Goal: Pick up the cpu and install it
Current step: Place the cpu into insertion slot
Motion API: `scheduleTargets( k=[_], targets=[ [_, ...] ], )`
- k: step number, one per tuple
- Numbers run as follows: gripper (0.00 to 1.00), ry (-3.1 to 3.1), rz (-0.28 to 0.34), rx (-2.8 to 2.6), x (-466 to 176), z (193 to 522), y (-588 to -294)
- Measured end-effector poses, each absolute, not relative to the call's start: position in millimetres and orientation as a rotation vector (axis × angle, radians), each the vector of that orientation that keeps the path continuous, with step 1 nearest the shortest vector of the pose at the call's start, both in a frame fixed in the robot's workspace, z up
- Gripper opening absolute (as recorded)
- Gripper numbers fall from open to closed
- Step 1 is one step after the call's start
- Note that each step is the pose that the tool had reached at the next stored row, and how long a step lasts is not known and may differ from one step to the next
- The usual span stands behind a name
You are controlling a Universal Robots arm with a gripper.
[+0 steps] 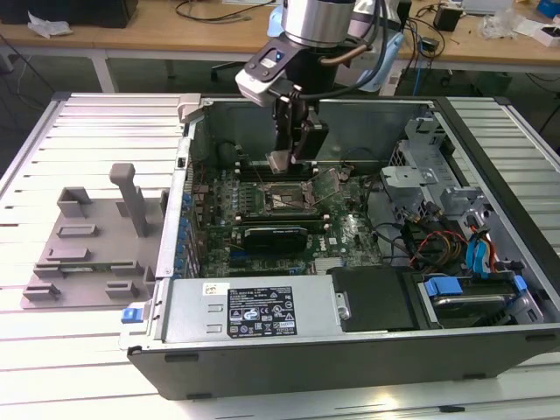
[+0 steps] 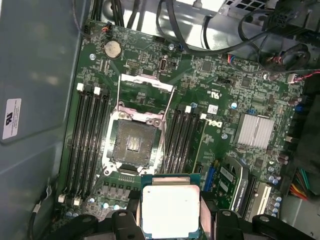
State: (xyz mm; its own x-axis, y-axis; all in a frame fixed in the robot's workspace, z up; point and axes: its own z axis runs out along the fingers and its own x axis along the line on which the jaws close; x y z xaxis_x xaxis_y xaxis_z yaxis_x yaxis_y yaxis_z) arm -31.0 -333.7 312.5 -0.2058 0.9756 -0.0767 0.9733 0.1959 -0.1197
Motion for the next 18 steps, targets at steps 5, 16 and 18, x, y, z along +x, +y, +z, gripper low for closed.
scheduleTargets(
  k=[5,16,18],
  targets=[
    [0.55,-2.392,0.225,-2.000,-31.0,312.5,-333.7],
    [0.55,-2.331,0.235,-2.071,-31.1,312.5,-333.7],
    [0.55,-2.330,0.235,-2.072,-31.0,312.5,-333.7]
  ],
)
